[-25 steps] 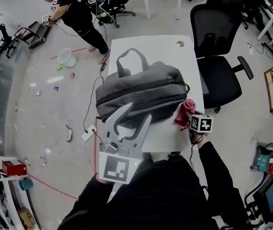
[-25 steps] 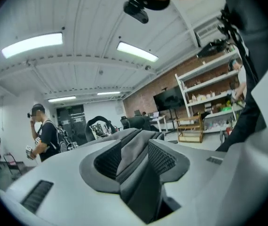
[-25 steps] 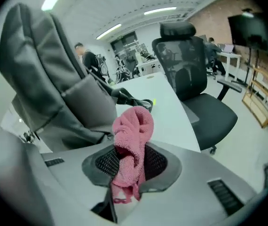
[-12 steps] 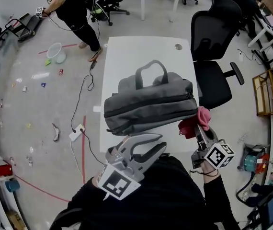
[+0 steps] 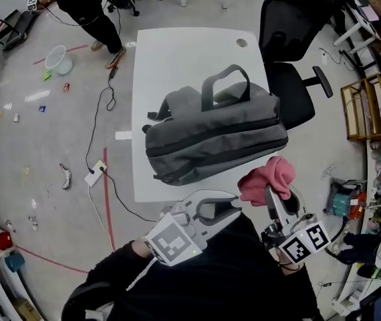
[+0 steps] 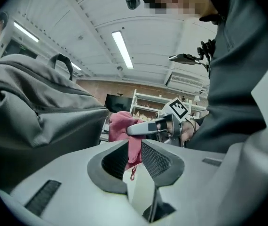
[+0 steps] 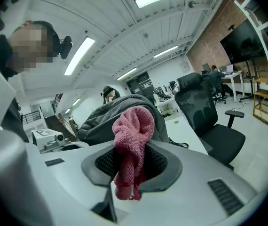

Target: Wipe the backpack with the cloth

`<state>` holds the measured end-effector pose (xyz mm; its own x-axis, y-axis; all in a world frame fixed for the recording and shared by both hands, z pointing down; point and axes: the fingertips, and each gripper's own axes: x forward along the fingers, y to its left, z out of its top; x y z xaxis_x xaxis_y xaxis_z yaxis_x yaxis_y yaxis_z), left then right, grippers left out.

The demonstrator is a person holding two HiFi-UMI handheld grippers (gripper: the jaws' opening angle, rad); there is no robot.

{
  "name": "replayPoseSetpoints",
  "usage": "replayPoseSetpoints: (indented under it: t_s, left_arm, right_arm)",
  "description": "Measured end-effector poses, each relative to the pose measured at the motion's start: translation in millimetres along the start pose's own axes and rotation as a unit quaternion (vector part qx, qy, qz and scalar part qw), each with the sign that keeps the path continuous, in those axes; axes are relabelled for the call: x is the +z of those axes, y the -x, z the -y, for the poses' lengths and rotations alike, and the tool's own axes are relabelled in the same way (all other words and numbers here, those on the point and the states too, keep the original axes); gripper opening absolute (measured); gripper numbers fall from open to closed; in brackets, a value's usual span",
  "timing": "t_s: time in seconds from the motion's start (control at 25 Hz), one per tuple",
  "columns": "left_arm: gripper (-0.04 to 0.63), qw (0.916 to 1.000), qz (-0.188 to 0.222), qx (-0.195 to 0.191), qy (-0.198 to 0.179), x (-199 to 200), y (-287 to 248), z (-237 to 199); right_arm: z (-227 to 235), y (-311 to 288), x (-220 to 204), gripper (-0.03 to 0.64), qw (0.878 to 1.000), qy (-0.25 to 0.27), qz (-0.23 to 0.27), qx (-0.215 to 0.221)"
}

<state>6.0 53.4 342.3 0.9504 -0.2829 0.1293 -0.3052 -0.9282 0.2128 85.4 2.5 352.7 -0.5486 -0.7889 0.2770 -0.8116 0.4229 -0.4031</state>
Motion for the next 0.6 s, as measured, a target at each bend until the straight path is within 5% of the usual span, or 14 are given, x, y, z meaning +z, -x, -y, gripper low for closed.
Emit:
replayPoseSetpoints:
  t_s: [0.16, 0.32, 0.6]
  left_arm:
    - [0.096, 0.9996, -0.022, 0.013, -0.012, -19, -13, -2]
    - [0.097, 0.9962, -0.027, 0.08, -0.021, -13, -17, -15]
    - [0.096, 0.9839, -0.01, 0.175, 0.036, 8, -23, 7]
  right_arm:
    - [0, 2, -6, 0.109, 0.999, 0.035, -0.009, 0.004]
    - [8, 4, 1, 0.109, 0.998, 0.055, 0.002, 0.026]
    - [2, 47, 21, 0.109, 0.991, 0.114, 0.013, 0.068]
